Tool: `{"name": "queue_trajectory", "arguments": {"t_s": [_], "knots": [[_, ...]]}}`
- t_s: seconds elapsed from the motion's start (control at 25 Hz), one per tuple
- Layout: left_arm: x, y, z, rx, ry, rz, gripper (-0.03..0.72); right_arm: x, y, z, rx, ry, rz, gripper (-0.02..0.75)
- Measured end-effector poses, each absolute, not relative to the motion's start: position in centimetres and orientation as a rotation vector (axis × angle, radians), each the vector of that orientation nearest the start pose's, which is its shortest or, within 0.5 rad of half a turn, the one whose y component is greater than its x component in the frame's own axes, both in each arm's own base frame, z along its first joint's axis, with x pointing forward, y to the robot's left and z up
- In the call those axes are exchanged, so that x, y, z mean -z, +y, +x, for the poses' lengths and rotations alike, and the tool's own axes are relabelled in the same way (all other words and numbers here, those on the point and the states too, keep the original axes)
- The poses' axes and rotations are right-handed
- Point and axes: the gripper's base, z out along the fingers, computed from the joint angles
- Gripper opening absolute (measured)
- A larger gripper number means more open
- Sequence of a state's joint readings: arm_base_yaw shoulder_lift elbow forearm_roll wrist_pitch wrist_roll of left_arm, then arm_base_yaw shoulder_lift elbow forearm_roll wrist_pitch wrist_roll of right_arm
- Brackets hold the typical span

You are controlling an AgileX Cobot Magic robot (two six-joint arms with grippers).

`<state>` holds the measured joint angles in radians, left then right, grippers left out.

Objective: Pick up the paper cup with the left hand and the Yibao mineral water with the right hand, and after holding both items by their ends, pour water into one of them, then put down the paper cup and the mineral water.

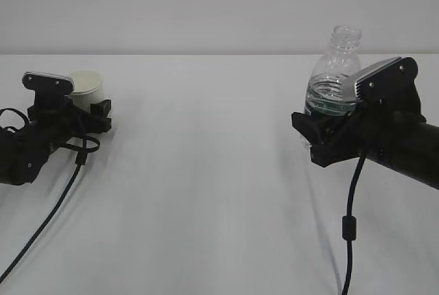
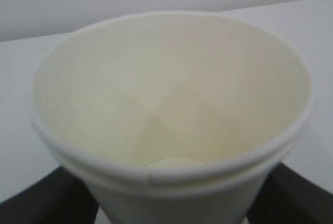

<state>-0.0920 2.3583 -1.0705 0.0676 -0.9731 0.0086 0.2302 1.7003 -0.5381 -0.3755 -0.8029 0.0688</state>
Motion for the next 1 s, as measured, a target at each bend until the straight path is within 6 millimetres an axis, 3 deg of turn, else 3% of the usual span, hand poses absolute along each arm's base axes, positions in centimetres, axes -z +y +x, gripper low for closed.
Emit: {"name": "queue_trajectory", "arguments": {"t_s": [0.6, 1.0], "knots": [[-4.4, -4.5, 42.4, 0.102, 1.836, 0.161, 0.483, -16.1, 9.1, 28.4, -0.273, 1.786, -0.577, 0.5], [-6.0, -5.1, 42.5, 0.131, 1.778, 0.24, 0.466, -16.1, 9.1, 28.4, -0.273, 1.786, -0.577, 0.499]]}}
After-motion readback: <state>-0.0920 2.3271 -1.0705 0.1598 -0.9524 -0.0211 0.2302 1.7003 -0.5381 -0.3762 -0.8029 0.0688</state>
